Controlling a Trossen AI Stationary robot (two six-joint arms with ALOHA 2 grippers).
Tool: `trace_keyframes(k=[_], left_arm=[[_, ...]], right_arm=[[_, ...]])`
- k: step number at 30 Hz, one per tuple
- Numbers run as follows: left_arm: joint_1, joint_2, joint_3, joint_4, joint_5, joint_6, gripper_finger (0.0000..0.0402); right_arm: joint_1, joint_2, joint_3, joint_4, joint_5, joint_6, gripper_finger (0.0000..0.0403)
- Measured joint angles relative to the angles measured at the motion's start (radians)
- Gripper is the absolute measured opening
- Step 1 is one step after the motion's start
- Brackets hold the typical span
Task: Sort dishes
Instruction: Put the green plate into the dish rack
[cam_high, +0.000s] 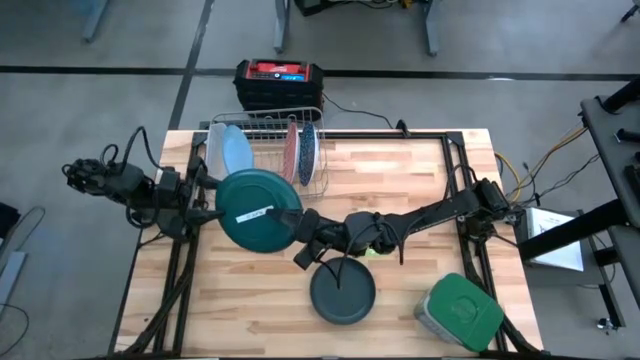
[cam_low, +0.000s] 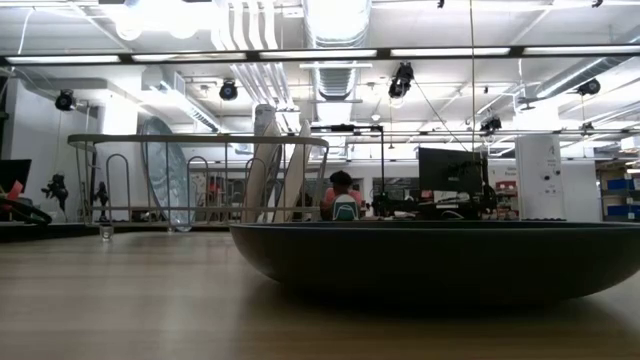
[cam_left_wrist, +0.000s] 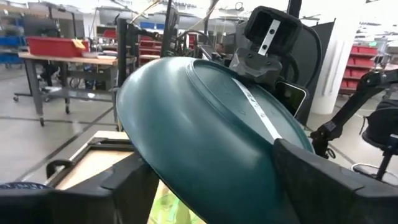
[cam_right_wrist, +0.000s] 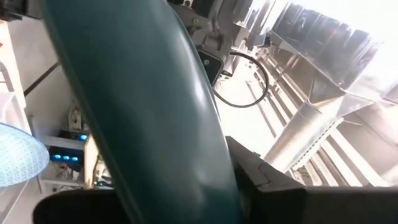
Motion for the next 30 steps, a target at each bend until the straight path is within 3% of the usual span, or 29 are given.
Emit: trace_keyframes(k=[4, 13, 19, 23, 30], left_arm=[[0.000, -0.021, 0.000, -0.017, 0.002, 0.072, 0.0315], [0.000, -0.030, 0.003, -0.043, -0.028, 0.147, 0.0321], [-0.001, -0.048, 0.008, -0.040, -0.020, 0.255, 0.0320], [-0.002, -0.064, 0.009, -0.031, -0.048, 0.288, 0.0320], [-0.002, -0.072, 0.009, -0.033, -0.063, 0.377, 0.0320]], right_arm=[[0.007, 0.003, -0.001, 0.029, 0.027, -0.023, 0.0027], [0.009, 0.005, -0.003, 0.056, 0.111, 0.086, 0.0027], [-0.011, 0.003, -0.007, 0.058, 0.430, 0.210, 0.0013], [-0.029, -0.003, -0.008, 0.056, 0.508, 0.287, 0.0013], [-0.082, -0.018, -0.009, 0.057, 0.696, 0.728, 0.0013]])
